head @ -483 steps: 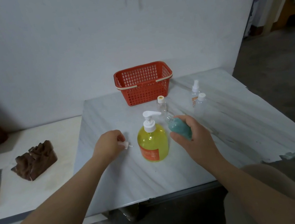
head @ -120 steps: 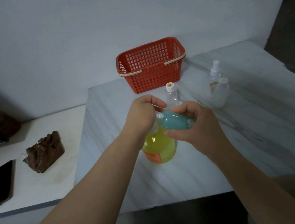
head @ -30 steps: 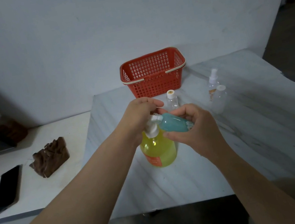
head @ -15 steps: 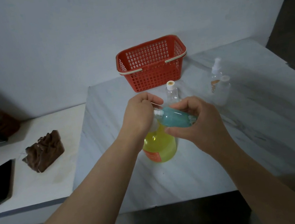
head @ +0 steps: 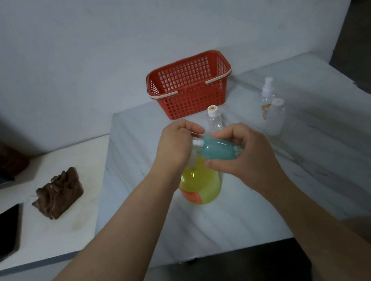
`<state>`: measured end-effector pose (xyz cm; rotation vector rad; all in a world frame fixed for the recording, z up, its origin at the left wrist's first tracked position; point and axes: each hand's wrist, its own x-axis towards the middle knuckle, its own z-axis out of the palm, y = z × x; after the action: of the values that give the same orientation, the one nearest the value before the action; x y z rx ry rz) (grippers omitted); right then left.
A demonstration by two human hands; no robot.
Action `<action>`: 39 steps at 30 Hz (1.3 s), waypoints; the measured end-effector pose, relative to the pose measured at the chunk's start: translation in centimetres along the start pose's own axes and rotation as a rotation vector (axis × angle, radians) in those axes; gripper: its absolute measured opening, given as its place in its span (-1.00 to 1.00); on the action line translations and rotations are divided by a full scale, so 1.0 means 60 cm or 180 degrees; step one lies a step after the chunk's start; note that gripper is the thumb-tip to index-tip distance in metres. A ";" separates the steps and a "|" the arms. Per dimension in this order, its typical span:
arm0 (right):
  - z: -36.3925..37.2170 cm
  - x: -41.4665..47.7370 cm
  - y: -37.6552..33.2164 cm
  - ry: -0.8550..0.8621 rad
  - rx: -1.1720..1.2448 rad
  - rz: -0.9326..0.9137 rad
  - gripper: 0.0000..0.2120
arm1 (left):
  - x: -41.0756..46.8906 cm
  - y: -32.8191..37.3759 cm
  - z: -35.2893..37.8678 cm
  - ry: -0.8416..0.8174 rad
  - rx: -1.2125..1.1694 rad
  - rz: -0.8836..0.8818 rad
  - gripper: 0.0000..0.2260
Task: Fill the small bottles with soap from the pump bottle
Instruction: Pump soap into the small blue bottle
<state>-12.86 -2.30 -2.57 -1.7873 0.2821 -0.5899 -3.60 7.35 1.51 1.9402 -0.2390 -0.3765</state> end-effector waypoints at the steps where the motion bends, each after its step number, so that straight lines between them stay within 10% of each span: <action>1: 0.000 0.000 0.000 0.0003 -0.0014 -0.0015 -0.58 | -0.001 0.004 -0.002 -0.0022 -0.0017 -0.0009 -0.66; 39: 0.001 0.003 0.004 -0.0017 0.0191 0.0060 -0.60 | 0.004 0.008 -0.003 -0.0077 -0.0076 0.0030 -0.67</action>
<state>-12.66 -2.42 -2.77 -1.7264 0.2745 -0.5745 -3.34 7.23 1.97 1.9113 -0.2581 -0.3952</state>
